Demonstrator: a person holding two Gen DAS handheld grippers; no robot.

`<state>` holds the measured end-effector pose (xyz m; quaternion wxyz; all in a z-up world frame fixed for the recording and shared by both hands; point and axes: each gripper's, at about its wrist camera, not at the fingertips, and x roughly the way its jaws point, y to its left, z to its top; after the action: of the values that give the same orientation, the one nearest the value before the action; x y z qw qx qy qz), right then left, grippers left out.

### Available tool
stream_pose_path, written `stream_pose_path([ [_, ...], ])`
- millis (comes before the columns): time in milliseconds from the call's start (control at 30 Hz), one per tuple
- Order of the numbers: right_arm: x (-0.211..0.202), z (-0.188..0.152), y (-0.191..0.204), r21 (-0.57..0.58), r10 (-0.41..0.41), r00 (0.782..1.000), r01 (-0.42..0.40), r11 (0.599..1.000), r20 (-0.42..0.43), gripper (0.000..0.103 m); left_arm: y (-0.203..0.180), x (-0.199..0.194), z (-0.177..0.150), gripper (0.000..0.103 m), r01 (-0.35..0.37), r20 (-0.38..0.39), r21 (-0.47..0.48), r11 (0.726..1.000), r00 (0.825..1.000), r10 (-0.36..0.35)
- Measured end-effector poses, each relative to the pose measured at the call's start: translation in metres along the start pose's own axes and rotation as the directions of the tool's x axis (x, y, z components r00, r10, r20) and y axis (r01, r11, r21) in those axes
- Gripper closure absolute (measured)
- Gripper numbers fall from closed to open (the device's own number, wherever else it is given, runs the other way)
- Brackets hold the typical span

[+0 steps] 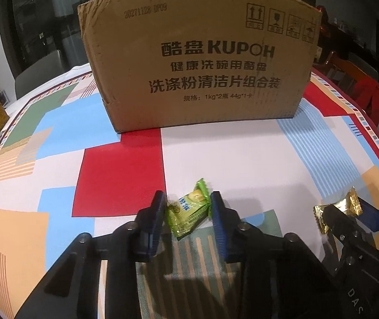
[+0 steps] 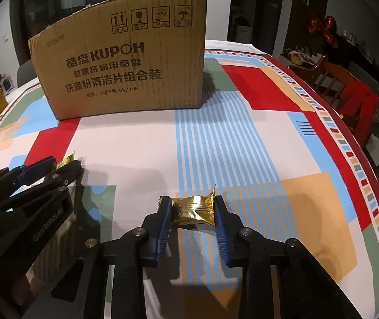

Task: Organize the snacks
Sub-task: 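Grasp the green-wrapped candy with the left tool while the right tool grasps the gold foil packet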

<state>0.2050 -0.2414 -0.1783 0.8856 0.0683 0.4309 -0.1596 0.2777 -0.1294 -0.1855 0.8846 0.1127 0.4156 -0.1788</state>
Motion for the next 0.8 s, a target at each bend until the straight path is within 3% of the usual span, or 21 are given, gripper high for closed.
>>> stream_pose_path([
  [200,-0.001,0.001,-0.001,-0.001,0.022,1.000,-0.022,1.000,0.001,0.074,0.001,-0.006,-0.001,0.075,0.002,0.010,-0.002,1.000,1.000,-0.002],
  [800,-0.023,0.009,0.000,-0.003,0.055,0.997,-0.055,0.998,0.060,0.075,0.011,-0.034,0.001,0.076,-0.008,0.060,-0.031,0.999,0.998,0.010],
])
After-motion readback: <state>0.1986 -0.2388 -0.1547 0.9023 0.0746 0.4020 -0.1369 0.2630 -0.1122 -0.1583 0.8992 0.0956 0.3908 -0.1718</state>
